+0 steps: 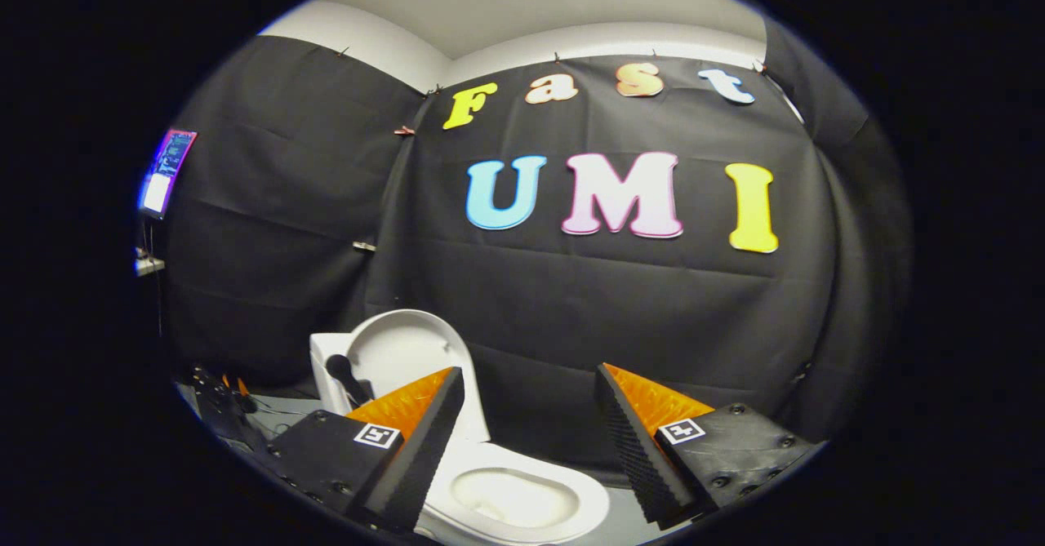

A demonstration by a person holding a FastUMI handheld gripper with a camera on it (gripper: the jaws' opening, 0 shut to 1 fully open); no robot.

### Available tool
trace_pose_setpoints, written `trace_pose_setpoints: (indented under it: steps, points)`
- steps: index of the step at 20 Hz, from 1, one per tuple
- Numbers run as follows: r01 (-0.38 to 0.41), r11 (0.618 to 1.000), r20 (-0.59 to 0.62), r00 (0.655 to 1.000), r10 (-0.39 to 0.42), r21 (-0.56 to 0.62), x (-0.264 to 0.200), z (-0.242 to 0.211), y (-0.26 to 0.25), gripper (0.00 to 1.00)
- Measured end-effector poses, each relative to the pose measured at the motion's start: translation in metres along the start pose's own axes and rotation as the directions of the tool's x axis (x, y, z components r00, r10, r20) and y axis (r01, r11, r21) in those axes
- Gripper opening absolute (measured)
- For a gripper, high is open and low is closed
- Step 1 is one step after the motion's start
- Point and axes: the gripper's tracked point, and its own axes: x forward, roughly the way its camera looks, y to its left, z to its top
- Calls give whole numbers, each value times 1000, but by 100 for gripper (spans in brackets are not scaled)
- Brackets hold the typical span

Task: Open the toilet lid.

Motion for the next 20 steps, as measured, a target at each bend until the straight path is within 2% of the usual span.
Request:
trace_pose_setpoints:
  steps: [1,5,9,20]
  points:
    - [9,1000,-10,1000,-9,6,-11,-6,-6,99]
    - [126,992,-21,992,-126,-15,-50,-26,-48,99]
    - [179,984,-15,984,-179,-10,-76,-37,-67,99]
    - [175,982,-82,982,-169,73,-90,-76,-69,99]
